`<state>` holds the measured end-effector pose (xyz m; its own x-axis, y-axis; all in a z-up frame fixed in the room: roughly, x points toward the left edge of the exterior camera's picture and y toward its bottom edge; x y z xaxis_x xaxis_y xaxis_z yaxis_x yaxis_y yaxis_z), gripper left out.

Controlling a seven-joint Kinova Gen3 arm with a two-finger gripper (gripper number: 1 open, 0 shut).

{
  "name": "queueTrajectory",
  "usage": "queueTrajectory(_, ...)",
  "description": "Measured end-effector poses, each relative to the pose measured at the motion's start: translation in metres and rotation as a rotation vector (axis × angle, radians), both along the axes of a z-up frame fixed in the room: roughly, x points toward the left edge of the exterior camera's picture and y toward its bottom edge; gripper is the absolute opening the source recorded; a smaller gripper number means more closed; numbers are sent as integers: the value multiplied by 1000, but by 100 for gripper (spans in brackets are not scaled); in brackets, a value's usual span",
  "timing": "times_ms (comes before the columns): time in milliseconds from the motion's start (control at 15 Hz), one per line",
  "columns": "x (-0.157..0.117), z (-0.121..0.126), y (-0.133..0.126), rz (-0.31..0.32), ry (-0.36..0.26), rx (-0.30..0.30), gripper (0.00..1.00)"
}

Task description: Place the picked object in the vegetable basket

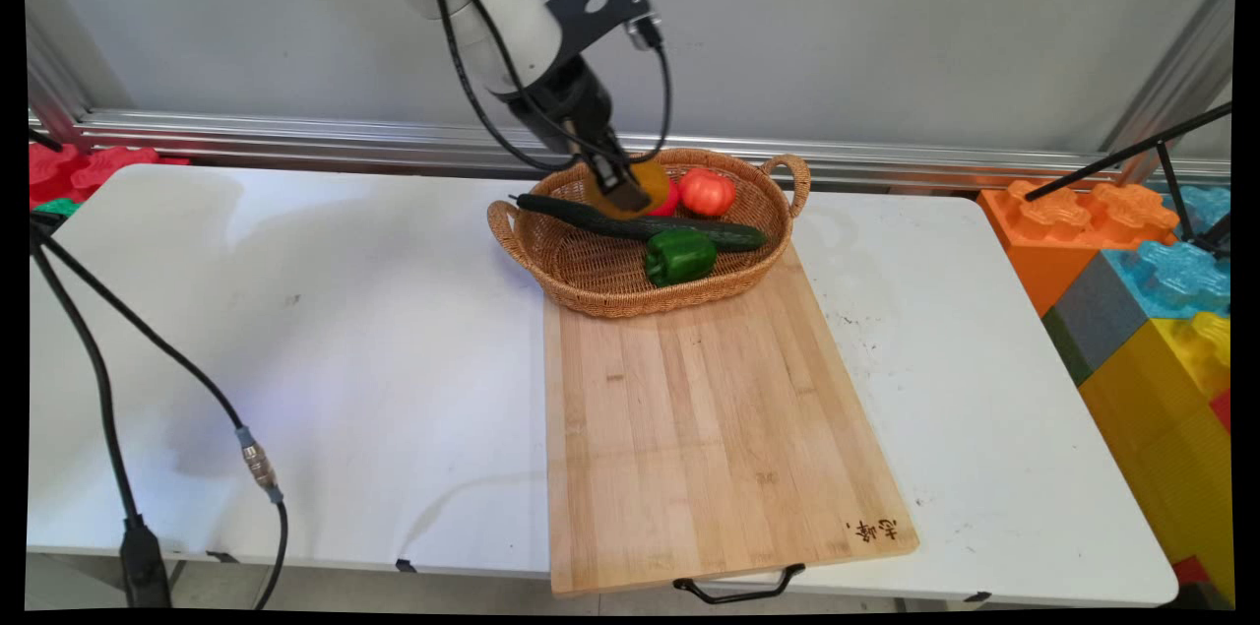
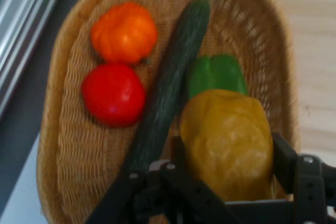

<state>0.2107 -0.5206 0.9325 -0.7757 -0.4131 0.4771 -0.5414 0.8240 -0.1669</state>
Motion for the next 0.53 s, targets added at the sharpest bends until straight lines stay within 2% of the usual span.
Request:
queueTrajectory(200, 16, -26, -12, 15, -6, 42, 0)
queueTrajectory(533, 28, -60, -23, 27, -9, 82, 0)
